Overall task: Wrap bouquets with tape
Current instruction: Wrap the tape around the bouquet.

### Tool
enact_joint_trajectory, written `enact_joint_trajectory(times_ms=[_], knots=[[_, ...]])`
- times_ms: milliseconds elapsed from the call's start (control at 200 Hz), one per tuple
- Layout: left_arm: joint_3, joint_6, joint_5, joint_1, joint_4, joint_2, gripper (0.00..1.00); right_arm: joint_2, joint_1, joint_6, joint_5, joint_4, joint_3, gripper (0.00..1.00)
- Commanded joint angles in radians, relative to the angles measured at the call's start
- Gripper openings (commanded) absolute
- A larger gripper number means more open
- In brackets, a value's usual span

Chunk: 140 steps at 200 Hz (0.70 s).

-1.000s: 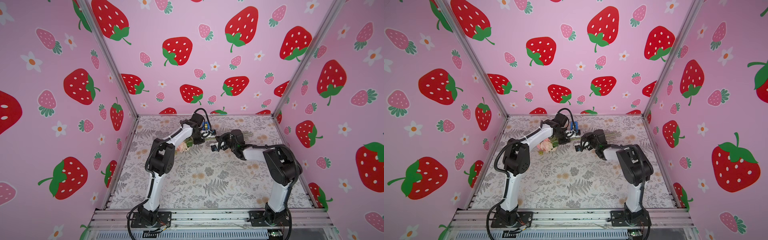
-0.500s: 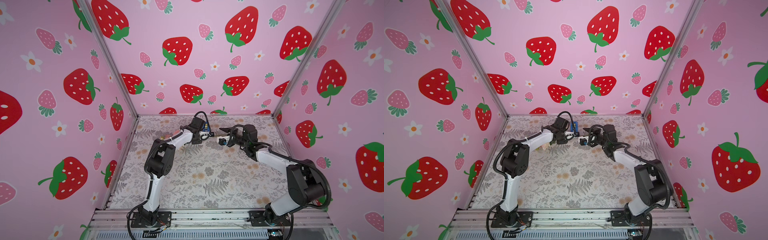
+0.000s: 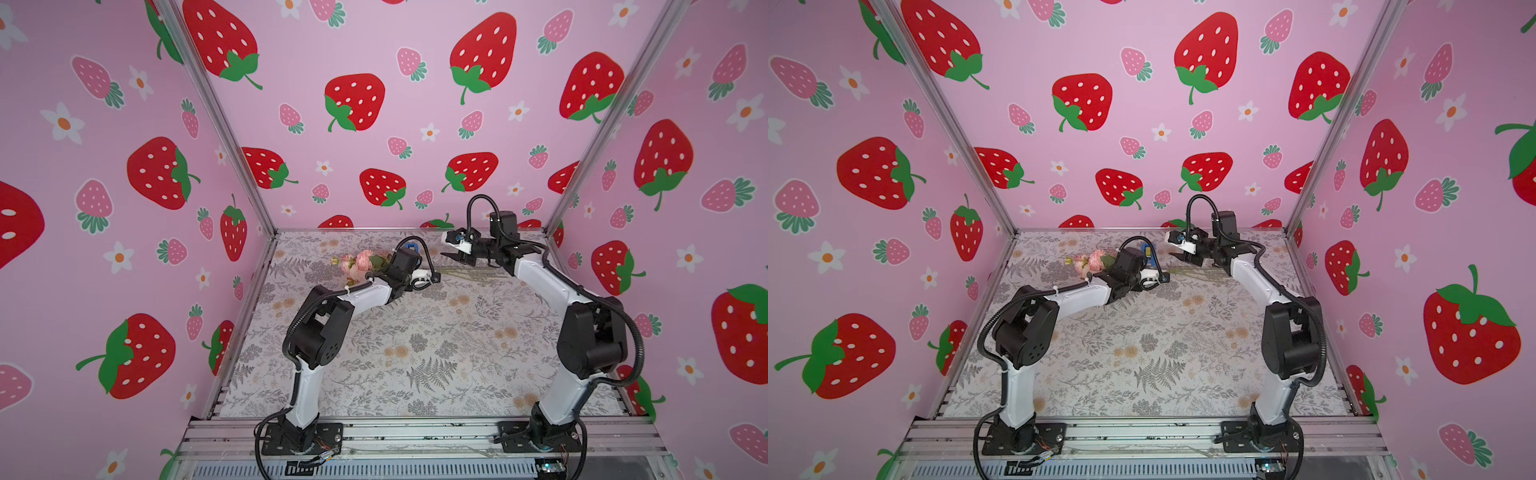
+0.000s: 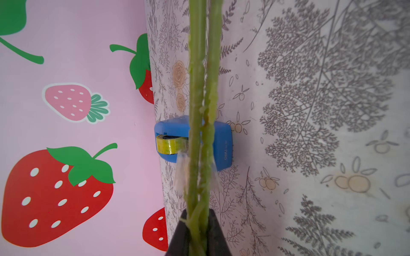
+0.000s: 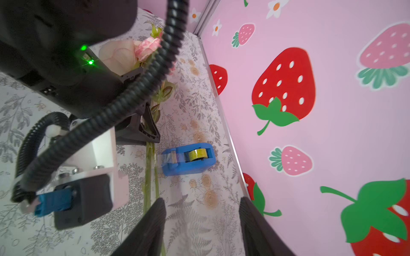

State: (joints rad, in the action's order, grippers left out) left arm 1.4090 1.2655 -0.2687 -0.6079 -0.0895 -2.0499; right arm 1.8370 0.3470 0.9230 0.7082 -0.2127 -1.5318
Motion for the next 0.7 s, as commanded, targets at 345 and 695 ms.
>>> enact_joint_trajectory(times_ms=[345,695], knots=[[-0.099,0.094,-0.043,-0.029,-0.141,0.099,0.00,0.221,0.001,-0.026,0.073,-0.453,-0.211,0.69],[-0.100,0.105,-0.026,-0.051,-0.144,0.094,0.00,0.309,0.018,-0.053,-0.054,-0.410,-0.241,0.70]])
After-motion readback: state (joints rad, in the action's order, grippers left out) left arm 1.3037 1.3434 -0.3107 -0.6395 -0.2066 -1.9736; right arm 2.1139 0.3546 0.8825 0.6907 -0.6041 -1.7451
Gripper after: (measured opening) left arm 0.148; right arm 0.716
